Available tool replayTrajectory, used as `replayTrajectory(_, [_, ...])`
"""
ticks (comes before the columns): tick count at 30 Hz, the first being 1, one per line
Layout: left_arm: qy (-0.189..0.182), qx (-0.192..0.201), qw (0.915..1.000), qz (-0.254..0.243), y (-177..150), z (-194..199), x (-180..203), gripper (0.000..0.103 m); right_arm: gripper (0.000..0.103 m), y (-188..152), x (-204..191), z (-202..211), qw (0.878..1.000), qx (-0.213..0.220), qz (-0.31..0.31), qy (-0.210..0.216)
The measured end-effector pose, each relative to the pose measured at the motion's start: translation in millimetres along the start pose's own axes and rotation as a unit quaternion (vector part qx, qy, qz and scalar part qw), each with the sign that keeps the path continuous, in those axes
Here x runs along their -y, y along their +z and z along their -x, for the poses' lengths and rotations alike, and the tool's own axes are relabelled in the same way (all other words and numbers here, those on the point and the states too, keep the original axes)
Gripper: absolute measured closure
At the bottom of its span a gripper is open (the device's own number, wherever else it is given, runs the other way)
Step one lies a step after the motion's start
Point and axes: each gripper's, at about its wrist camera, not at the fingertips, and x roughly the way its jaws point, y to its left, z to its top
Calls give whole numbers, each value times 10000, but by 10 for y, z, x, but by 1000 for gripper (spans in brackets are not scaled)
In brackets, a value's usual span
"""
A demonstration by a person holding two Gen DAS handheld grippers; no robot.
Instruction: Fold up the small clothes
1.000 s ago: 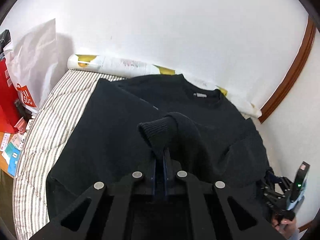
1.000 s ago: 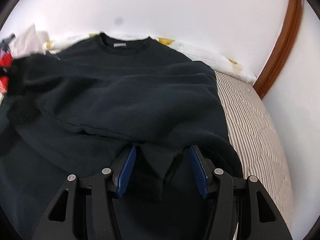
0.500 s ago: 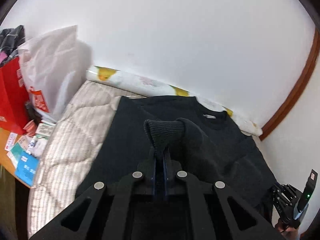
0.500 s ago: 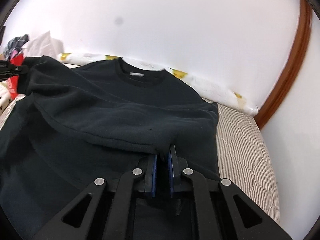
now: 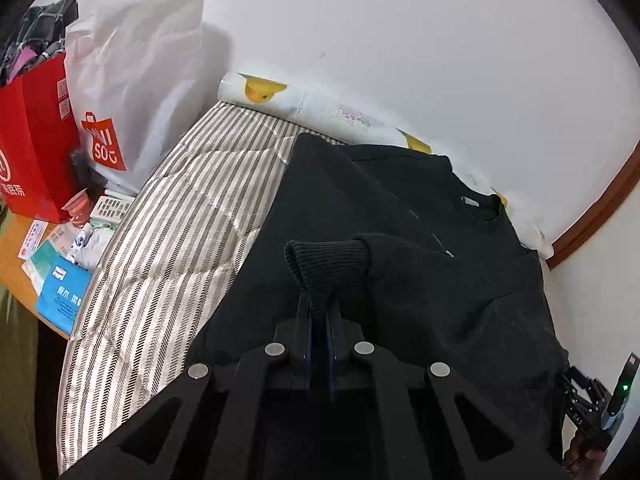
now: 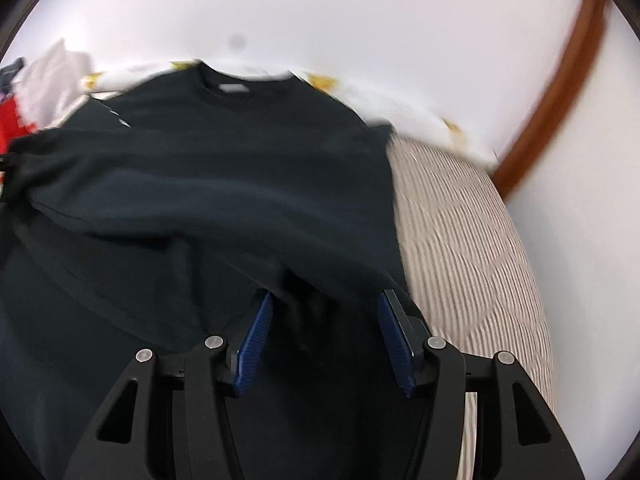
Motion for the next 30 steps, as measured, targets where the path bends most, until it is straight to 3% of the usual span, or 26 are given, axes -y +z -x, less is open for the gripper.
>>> replayTrajectory(4, [-13,53,9999,-96,33,43,70,97,54,-76,103,190,9962,285,-518,637])
replayTrajectory(7, [-28,85,9998,-160,55,70,109,97,54,-49,-35,219,9900,393,-577,1224])
replayTrajectory(11, [-47,122,9997,-200,54,99,112,97,54,-23,-115,-30,9927,156,-666,996])
replayTrajectory(14, [-32,96,9997,-235,33,73,100,97,54,-18,-13,-274,9890,-21,-1079,1015])
replayTrajectory(16, [-31,71,9997,-232,23,52,100,97,61,-14,64,-329,9822,71,-1411,1239])
replayTrajectory(19, [-15,83,9997,-220,25,35,101,97,87,-13,89,-273,9750,419,-1488,1595])
replayTrajectory(21, [-76,144,9997,-169,41,52,102,97,92,-36,132,-225,9754,519,-1413,1612])
replayTrajectory(23, [-135,223,9995,-163,68,94,120,97,94,-70,205,-305,9794,176,-1438,1406])
replayTrajectory(24, [-142,265,9994,-160,80,115,128,97,101,-92,242,-362,9809,21,-1470,1273])
replayTrajectory(26, [-151,353,9991,-178,109,176,151,97,103,-143,318,-404,9796,-37,-1601,1210])
replayTrajectory(27, [-155,382,9990,-198,121,201,156,97,103,-150,343,-397,9801,-51,-1645,1111])
replayTrajectory(28, [-168,403,9988,-206,130,225,159,97,103,-142,367,-382,9850,-49,-1646,522])
replayTrajectory(30, [-133,416,9988,-218,138,256,153,97,103,-152,458,-384,9814,-3,-1847,517])
